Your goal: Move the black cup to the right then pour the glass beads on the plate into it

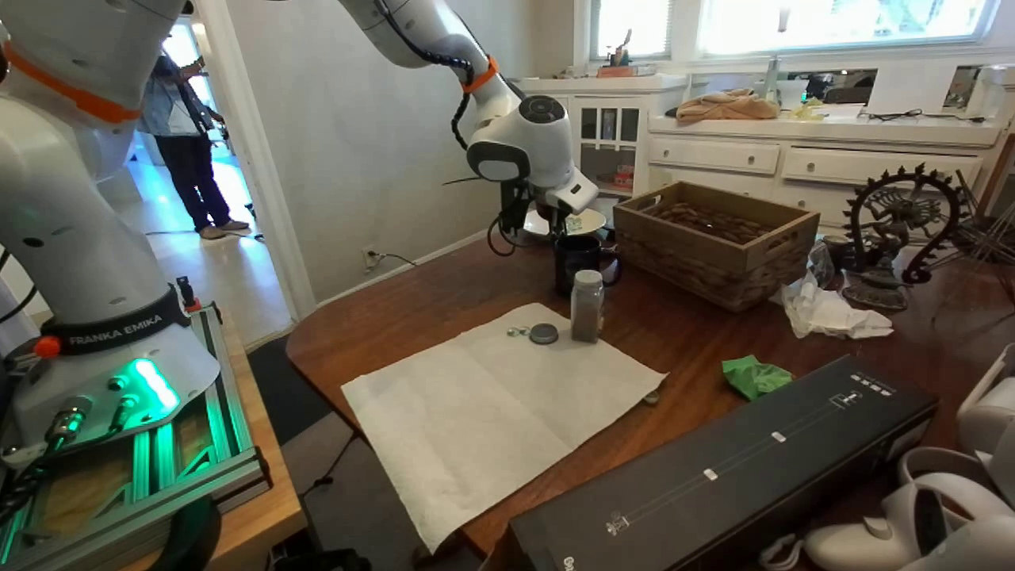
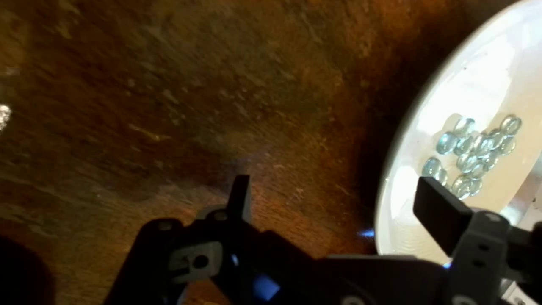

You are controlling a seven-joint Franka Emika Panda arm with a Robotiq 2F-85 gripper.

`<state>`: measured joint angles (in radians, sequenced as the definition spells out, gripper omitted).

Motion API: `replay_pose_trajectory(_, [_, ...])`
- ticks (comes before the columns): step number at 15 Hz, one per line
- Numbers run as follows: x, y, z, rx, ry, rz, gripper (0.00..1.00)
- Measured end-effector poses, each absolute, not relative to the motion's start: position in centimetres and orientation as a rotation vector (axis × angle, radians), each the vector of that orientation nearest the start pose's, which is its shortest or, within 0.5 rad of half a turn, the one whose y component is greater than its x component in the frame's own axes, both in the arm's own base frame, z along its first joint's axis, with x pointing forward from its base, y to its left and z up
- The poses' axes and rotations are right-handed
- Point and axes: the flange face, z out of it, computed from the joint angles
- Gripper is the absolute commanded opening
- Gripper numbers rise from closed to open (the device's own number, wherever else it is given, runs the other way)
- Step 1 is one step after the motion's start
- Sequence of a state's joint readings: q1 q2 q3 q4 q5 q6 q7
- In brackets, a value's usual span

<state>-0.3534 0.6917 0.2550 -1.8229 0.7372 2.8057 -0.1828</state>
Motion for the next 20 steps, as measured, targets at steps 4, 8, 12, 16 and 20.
replay_pose_trajectory(4, [66.1,-10.9,17.8,-2.518,0.837,-0.440,0.95])
replay_pose_trajectory(8, [67.0,-10.0,18.1,-2.509,0.795,-0.460,0.93])
replay_pose_trajectory(12, [68.3,-8.9,18.4,-2.441,0.801,-0.478,0.96])
replay_pose_trajectory(16, [68.6,-9.4,18.7,-2.398,0.846,-0.486,1.00])
replay_pose_trajectory(20, [68.6,-9.6,18.7,-2.404,0.849,-0.491,1.00])
